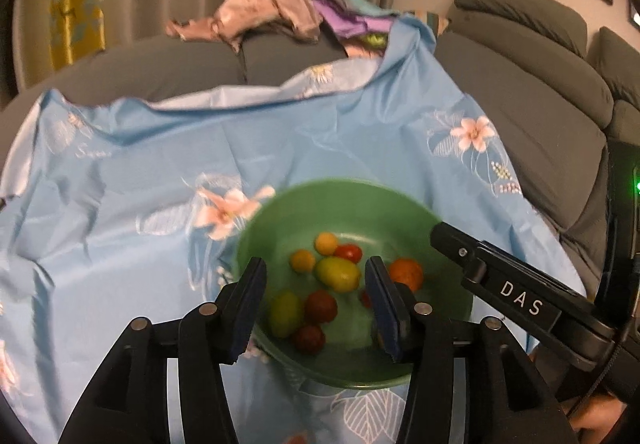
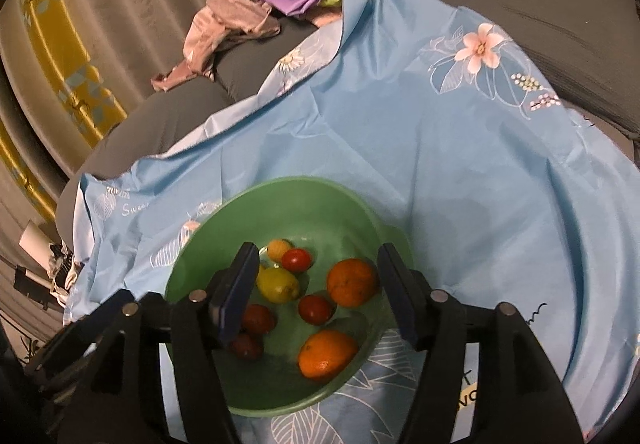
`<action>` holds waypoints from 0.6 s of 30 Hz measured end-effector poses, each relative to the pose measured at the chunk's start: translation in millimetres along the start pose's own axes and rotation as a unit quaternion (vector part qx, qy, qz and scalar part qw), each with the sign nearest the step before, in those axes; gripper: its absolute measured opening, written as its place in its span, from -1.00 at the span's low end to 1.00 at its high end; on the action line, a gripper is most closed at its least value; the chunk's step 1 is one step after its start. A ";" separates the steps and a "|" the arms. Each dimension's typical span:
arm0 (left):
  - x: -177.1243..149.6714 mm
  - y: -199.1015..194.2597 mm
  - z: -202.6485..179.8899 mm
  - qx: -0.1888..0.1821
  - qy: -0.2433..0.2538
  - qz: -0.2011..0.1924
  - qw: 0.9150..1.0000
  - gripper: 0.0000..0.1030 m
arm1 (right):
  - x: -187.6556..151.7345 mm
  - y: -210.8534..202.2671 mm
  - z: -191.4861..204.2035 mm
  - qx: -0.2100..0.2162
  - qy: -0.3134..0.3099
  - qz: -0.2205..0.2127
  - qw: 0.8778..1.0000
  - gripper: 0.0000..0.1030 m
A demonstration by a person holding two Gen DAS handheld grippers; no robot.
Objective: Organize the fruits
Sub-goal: 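Lower both cherry tomatoes into the green bowl and open both tools, then lift both open tools above the green bowl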
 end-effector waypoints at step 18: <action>6.6 -13.0 -4.3 -0.004 0.001 -0.021 1.000 0.34 | 6.8 -13.3 -3.5 -0.019 -0.010 -0.018 1.000 0.35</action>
Point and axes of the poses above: each gripper's, at about its wrist camera, not at the fingertips, and y roughly the way its jaws point, z to its left, x to its top, the point moved 7 cm from there along y, roughly the way its jaws point, and after that the axes turned 13 degrees about -z, right-handed, at the moved point
